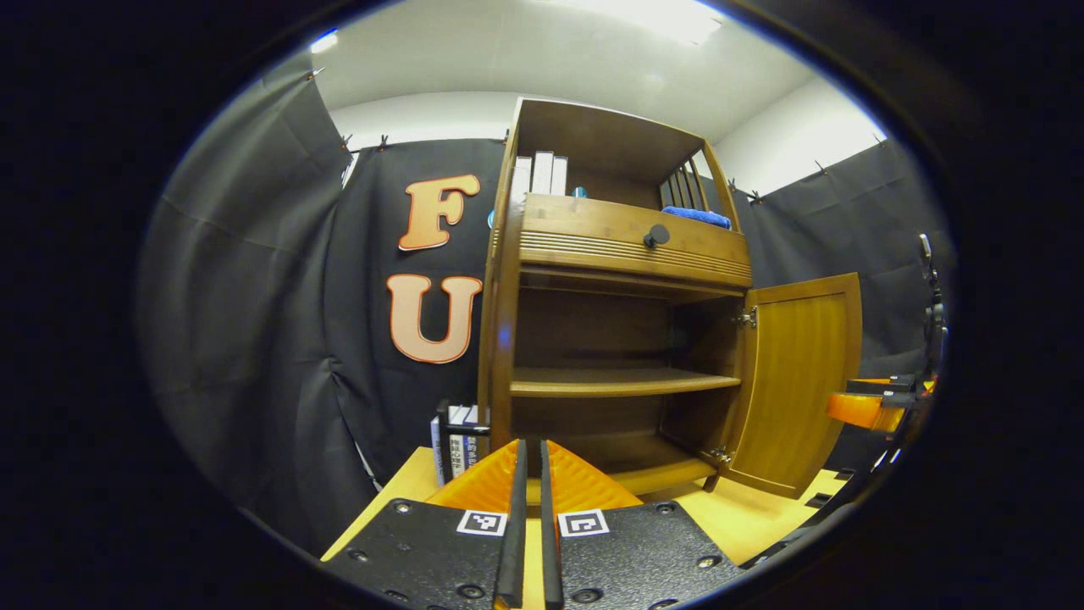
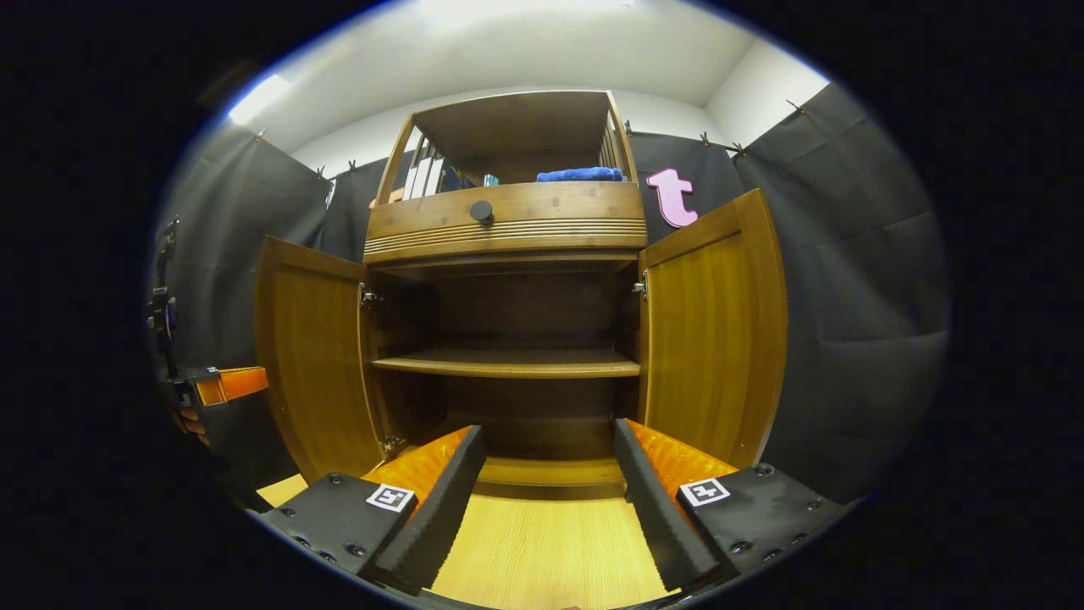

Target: Open the right door of the double-door shoe cabinet with the right hand, and open the left door with the left hand.

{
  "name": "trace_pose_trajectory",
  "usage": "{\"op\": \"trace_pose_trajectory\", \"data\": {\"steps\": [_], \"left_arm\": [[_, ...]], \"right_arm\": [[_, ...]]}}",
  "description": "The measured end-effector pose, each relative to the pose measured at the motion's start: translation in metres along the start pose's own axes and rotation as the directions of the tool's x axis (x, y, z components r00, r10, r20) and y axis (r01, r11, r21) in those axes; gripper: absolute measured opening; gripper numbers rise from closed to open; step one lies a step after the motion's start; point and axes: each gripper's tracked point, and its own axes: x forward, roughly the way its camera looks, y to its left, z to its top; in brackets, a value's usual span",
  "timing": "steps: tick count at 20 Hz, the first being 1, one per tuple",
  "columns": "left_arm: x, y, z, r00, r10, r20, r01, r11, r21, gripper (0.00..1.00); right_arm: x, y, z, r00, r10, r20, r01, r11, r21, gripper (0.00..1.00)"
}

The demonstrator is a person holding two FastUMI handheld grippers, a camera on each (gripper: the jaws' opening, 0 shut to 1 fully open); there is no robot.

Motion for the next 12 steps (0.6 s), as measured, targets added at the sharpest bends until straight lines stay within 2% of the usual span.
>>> {"op": "trace_pose_trajectory", "data": {"steps": [3,4,5,6,7,8,11,12], "left_arm": [[0.014,-0.022,0.000,1.000,-0.004,0.012,0.004,1.000,-0.029,0.09],[0.017,-0.030,-0.001,1.000,-0.013,0.011,0.013,0.999,-0.029,0.09],[0.019,-0.041,-0.001,1.000,-0.028,0.011,0.028,0.999,-0.024,0.09],[0.022,-0.052,-0.001,0.999,-0.046,0.011,0.046,0.999,-0.018,0.09],[0.023,-0.063,-0.001,0.998,-0.063,0.012,0.064,0.998,-0.013,0.10],[0.026,-0.074,-0.001,0.996,-0.086,0.016,0.086,0.996,-0.011,0.10],[0.029,-0.098,-0.001,0.992,-0.126,0.022,0.127,0.992,-0.028,0.10],[0.031,-0.102,-0.001,0.992,-0.127,0.026,0.128,0.991,-0.039,0.18]], "right_arm": [[-0.006,-0.008,-0.003,1.000,-0.025,-0.003,0.025,1.000,-0.002,0.98],[-0.007,-0.010,-0.005,0.999,-0.033,-0.007,0.033,0.999,0.000,0.94],[-0.009,-0.012,-0.006,0.999,-0.041,-0.010,0.041,0.999,-0.001,0.94],[-0.011,-0.015,-0.007,0.999,-0.049,-0.013,0.049,0.999,-0.002,0.98],[-0.012,-0.017,-0.008,0.998,-0.057,-0.015,0.057,0.998,-0.002,0.98],[-0.013,-0.019,-0.009,0.998,-0.062,-0.017,0.063,0.998,0.001,0.94],[-0.017,-0.022,-0.011,0.997,-0.079,-0.024,0.079,0.997,0.006,0.98],[-0.018,-0.023,-0.011,0.996,-0.086,-0.025,0.086,0.996,0.001,0.98]]}}
